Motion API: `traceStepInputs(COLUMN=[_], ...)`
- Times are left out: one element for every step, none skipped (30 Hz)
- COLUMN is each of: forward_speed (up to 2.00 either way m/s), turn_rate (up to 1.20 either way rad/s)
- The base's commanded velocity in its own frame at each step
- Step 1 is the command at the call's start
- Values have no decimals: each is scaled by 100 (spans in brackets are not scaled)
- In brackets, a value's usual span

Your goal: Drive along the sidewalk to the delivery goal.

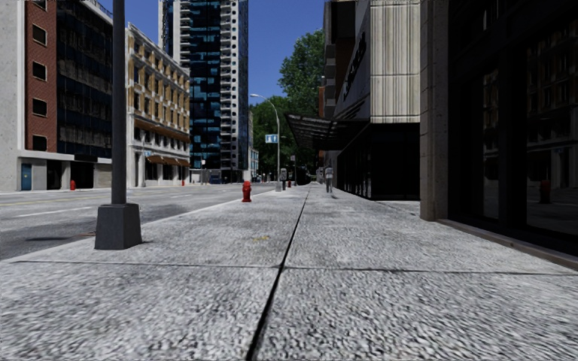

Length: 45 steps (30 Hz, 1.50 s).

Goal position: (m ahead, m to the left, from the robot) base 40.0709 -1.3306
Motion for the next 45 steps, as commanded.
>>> traceStepInputs(forward_speed=[200,200,200,200,200,200,200,200,200,200,200,200,200,200,200,200,200,200,200,200,200,200,200,200,200,200,200,200,200,200,200,200,200,200,200,200,200,200,200,200,200,200,200,200,200], turn_rate=[0,0,0,0,0,0,0,0,0,-17,-41,-41,-69,-91,-97,-51,-51,-9,-3,-1,-1,0,0,0,0,0,0,0,0,0,0,0,0,0,0,0,0,0,0,0,0,0,0,0,0])
